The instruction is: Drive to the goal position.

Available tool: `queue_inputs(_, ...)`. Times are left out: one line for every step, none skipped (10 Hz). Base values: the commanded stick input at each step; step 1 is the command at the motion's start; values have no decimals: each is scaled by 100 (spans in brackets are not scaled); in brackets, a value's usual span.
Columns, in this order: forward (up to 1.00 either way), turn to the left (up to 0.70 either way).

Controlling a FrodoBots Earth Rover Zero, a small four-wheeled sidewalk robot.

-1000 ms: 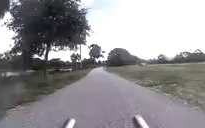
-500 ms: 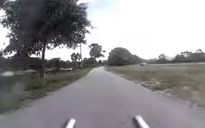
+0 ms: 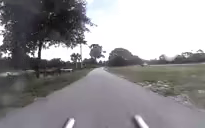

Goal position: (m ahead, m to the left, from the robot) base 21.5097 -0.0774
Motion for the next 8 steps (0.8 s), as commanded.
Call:
queue_inputs(85,0)
queue_inputs(85,0)
queue_inputs(85,0)
queue_inputs(85,0)
queue_inputs(85,0)
queue_inputs(85,0)
queue_inputs(85,0)
queue_inputs(85,0)
